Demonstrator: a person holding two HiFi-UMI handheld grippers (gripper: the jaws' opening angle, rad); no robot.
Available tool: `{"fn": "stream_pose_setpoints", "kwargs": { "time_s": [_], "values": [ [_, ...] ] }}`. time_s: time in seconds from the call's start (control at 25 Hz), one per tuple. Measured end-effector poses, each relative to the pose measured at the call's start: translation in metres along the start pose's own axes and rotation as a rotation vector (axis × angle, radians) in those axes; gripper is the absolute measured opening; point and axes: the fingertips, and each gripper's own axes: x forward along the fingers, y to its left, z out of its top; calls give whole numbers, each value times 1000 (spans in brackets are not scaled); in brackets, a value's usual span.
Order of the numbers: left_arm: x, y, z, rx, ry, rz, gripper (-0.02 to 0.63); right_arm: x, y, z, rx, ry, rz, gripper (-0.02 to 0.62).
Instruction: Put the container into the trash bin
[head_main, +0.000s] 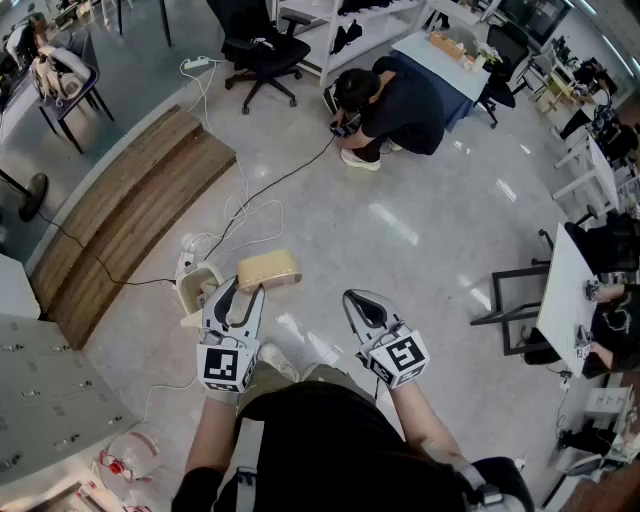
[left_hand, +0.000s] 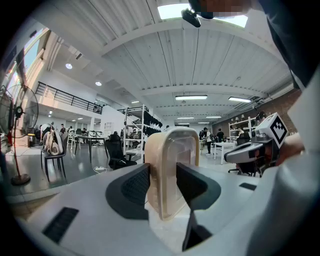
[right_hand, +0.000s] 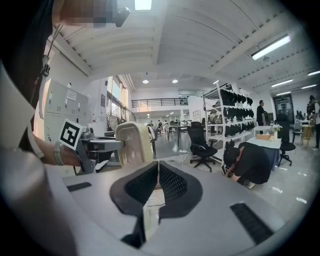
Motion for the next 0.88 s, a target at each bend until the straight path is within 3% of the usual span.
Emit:
{"fn": "stream_pose_setpoints", "kwargs": {
  "time_s": [0.44, 0.88],
  "values": [
    [-25, 87, -11, -37, -8, 42, 170, 75, 37, 19, -5, 19, 34, 23],
    [-14, 140, -31, -72, 30, 135, 169, 143, 26, 23, 4, 49, 99, 23]
  ]
}}
